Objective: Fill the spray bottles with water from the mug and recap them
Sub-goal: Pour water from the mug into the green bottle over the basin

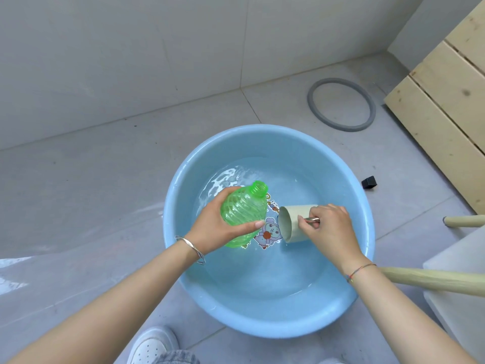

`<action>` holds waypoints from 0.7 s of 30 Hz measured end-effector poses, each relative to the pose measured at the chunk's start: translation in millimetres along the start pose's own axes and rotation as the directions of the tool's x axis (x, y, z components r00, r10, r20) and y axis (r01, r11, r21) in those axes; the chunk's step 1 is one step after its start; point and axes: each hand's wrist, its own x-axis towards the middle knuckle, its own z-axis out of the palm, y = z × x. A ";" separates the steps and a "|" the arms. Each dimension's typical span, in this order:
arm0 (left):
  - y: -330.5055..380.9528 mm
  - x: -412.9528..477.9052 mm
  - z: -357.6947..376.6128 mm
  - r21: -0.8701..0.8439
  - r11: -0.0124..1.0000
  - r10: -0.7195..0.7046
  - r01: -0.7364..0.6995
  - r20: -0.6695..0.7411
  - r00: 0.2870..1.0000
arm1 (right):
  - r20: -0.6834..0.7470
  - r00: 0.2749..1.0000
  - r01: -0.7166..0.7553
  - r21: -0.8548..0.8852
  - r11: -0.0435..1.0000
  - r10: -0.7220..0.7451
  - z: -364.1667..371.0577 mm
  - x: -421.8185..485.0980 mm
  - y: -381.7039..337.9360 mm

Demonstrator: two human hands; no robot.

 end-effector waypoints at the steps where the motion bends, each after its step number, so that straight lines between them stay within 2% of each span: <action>1: -0.4 0.0 0.4 -0.007 1.000 0.001 -0.001 0.001 1.000 | -0.011 1.000 -0.018 0.025 1.000 0.018 -1.2 -0.5 -0.4; 5: -3.4 1.5 0.4 -0.022 1.000 0.002 -0.002 0.005 1.000 | -0.071 0.972 -0.200 0.250 0.947 0.223 -13.7 -1.8 1.2; 10: -4.4 1.2 -0.2 -0.022 1.000 0.010 -0.010 0.005 1.000 | -0.051 0.898 -0.336 0.562 0.756 0.438 -32.6 -5.0 1.0; 12: -5.6 0.3 -0.6 -0.022 1.000 0.011 -0.011 0.001 1.000 | -0.044 0.881 -0.324 0.670 0.668 0.472 -40.1 -6.9 -6.2; 15: -6.3 0.9 0.3 -0.018 1.000 0.019 -0.019 -0.002 1.000 | -0.069 0.883 -0.253 0.763 0.595 0.464 -53.5 -9.6 -20.9; 21: -7.7 1.6 2.2 0.039 0.999 0.037 -0.038 0.022 0.999 | -0.168 0.896 -0.106 0.818 0.565 0.412 -75.8 -12.0 -38.9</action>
